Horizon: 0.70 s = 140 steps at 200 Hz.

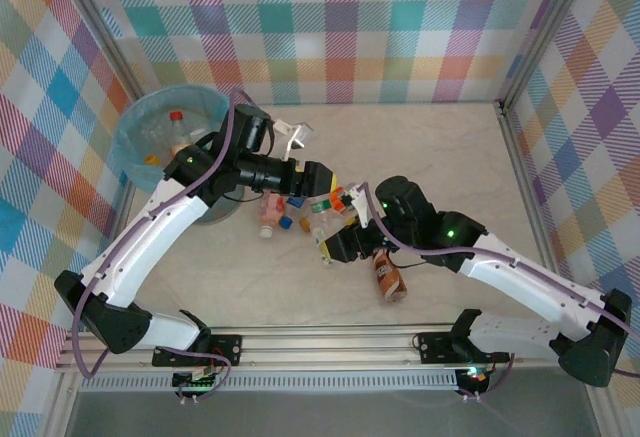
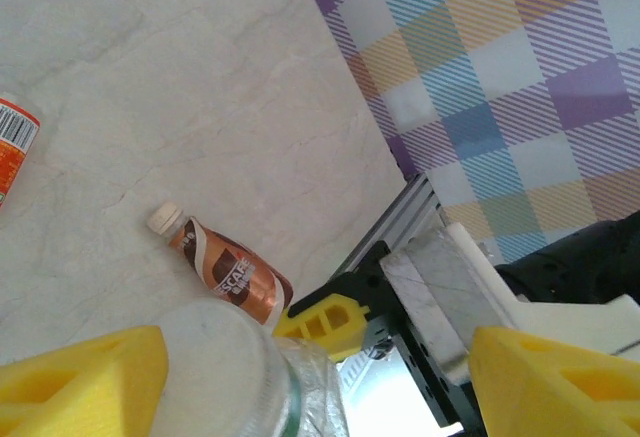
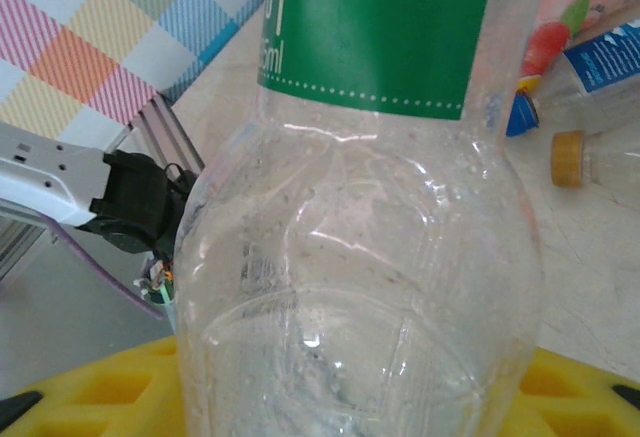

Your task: Put the plastic bottles in the bin

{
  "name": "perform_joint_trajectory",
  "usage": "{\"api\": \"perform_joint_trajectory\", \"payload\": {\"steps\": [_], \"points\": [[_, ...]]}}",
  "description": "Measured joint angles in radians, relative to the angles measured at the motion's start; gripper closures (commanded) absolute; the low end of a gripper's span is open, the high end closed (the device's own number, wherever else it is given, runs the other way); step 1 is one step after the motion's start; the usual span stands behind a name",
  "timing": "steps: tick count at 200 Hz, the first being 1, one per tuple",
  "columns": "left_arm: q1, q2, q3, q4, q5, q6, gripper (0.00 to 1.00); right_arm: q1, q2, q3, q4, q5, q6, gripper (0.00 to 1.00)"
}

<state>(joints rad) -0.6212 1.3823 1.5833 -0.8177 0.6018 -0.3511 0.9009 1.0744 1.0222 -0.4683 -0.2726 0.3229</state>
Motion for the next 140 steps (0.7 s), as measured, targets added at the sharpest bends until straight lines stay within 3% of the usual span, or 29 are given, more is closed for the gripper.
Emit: {"api": "perform_joint_trajectory", "payload": {"steps": [20, 75, 140], "points": [[0.000, 0.000, 0.003, -0.001, 0.000, 0.003, 0.18, 0.002, -0.015, 0.000, 0.005, -0.005, 0.000, 0.45], [0.002, 0.012, 0.007, -0.002, 0.008, 0.010, 0.34, 0.002, -0.027, 0.000, -0.002, -0.003, 0.001, 0.45], [0.002, 0.019, 0.012, -0.001, 0.045, 0.011, 0.24, 0.003, -0.064, -0.024, 0.004, 0.007, 0.006, 0.45]]}}
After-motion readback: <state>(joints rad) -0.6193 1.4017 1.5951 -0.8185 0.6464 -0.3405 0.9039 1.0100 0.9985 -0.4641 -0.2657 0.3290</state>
